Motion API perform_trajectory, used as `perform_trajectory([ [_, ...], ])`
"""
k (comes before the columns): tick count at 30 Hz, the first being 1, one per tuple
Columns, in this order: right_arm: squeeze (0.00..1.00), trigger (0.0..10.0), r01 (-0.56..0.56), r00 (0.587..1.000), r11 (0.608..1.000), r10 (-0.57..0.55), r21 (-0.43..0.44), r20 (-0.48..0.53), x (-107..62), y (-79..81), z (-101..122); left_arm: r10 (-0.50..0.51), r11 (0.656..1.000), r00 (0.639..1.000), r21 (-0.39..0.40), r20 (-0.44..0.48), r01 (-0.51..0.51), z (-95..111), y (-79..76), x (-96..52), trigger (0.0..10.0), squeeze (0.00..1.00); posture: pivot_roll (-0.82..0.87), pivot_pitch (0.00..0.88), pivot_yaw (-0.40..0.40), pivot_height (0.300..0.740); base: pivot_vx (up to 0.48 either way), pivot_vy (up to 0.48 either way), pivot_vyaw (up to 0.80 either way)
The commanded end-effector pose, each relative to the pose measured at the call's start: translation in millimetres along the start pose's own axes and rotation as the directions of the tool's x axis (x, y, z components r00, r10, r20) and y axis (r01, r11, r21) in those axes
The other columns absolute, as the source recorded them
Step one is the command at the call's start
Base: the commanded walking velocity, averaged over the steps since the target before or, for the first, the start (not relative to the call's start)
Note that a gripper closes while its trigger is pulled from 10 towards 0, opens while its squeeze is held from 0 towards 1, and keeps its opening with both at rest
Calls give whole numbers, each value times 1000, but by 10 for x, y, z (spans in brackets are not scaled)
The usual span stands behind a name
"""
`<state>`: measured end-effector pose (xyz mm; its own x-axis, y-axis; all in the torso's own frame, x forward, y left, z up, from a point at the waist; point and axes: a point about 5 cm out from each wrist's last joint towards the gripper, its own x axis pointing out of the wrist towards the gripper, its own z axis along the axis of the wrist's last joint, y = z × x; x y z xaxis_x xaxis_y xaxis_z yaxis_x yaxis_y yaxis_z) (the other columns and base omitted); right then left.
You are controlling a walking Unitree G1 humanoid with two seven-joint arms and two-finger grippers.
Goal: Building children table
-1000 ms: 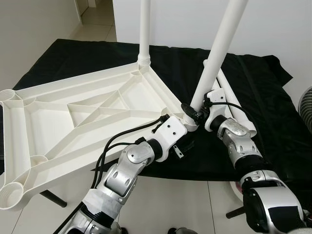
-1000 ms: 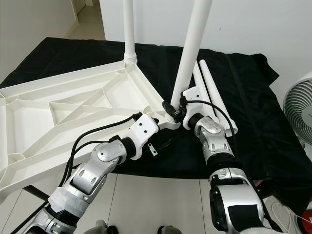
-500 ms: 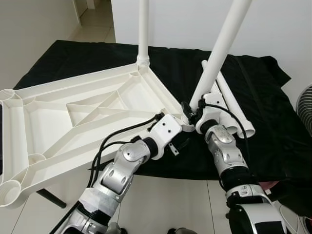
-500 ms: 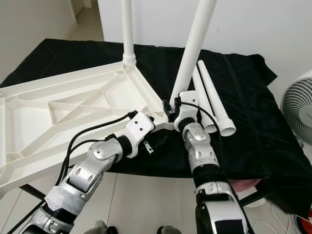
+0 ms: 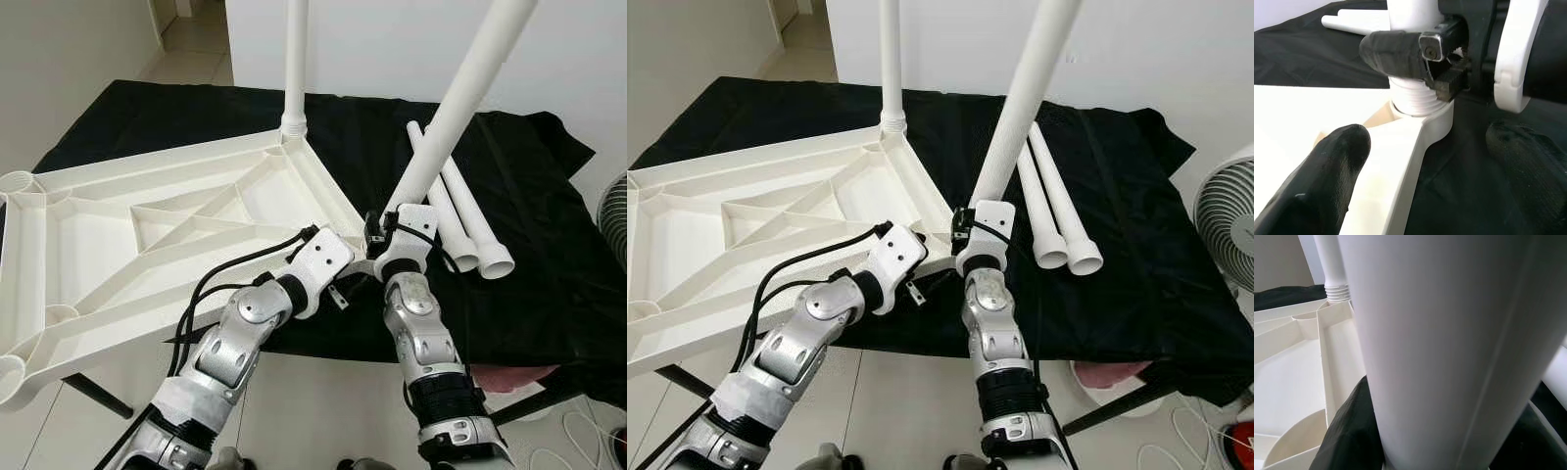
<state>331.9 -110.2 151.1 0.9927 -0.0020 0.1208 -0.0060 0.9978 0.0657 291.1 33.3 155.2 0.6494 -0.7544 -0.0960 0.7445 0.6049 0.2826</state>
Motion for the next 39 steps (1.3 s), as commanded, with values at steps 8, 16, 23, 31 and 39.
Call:
perform_trajectory([
  [8,1000,10000,-79,997,997,79,17,9,40,-32,85,35,999,999,3,-5,-35,-25,42,-17,10000,0,-101,0,-17,740,0,0,0],
  [16,39,10000,-355,933,932,350,-66,-77,135,-70,39,35,999,999,6,-4,-35,-18,44,-16,10000,0,-100,3,-17,740,0,0,0],
  [23,0,10000,-565,825,813,549,-144,-137,159,-126,4,36,999,999,9,-3,-36,-5,62,-9,10000,0,-98,26,-13,740,0,0,0],
  [31,0,0,-619,784,766,586,-174,-205,209,-309,-56,44,999,999,12,5,-44,28,102,5,10000,0,-103,26,-5,740,0,0,0],
  [39,0,0,-572,813,812,543,-116,-210,208,-403,-115,45,999,999,17,11,-45,52,107,21,10000,0,-98,30,-2,740,0,0,0],
])
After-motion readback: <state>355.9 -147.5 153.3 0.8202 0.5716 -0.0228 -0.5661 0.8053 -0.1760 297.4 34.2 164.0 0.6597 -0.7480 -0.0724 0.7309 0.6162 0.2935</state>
